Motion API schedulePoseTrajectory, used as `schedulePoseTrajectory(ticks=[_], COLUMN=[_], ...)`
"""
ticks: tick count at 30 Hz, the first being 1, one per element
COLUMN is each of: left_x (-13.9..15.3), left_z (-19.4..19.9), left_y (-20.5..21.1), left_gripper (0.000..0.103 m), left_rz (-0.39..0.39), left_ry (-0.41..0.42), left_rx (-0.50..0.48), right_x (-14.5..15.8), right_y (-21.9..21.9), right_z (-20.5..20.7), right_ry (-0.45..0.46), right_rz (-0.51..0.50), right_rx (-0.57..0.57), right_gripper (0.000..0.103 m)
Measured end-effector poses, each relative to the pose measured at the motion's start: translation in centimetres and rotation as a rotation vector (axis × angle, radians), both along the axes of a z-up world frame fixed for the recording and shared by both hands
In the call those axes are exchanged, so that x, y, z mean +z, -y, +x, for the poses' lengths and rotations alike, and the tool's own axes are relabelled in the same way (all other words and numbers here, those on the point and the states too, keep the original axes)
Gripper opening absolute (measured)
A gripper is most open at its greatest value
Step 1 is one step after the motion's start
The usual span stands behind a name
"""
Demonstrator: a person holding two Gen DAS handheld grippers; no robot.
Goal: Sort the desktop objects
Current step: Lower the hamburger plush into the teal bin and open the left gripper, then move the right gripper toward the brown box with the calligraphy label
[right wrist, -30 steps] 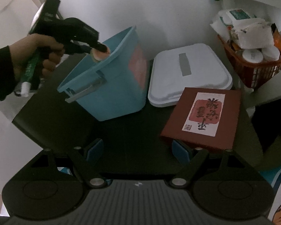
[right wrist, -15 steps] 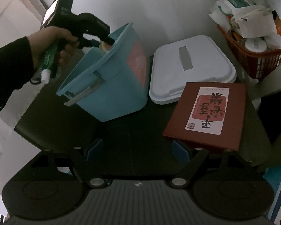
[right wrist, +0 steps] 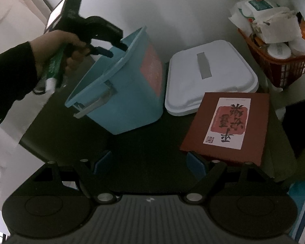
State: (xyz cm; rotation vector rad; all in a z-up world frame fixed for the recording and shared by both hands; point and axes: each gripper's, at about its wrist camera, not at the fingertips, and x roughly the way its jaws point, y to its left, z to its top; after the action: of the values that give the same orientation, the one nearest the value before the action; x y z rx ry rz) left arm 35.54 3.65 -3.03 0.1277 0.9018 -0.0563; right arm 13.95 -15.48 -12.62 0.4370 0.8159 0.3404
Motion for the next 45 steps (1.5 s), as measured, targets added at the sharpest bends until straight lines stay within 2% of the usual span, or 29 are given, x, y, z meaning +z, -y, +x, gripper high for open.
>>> schedulePoseTrajectory(ticks=[14,18,23,38,45], left_x=[2.2,3.4,3.7,4.5,4.6], left_z=[-5.3,-6.8,-8.1,-14.0,-16.4], left_y=[-2.2,-2.5,-3.2,-2.1,-1.4], left_gripper=[0.047,0.055,0.058,0.068,0.068], left_rz=[-0.002,-0.007,-0.012,-0.054,-0.07], left_ry=[-0.003,0.011,0.032,0.068,0.074], left_rx=[0.035,0.037,0.051,0.058,0.068], right_x=[1.5,2.0,2.8,4.5,4.9], right_y=[0.7,1.0,1.4,3.0,4.4], right_z=[-0.9,-1.4,-2.4,-5.2,-6.9], right_ry=[0.043,0.057,0.089,0.143,0.157], right_rz=[-0.033,-0.039,-0.051,-0.092,-0.092], right_rx=[-0.017,-0.033,-0.036,-0.068,-0.085], right_gripper=[0.084,0.084,0.084,0.084,0.086])
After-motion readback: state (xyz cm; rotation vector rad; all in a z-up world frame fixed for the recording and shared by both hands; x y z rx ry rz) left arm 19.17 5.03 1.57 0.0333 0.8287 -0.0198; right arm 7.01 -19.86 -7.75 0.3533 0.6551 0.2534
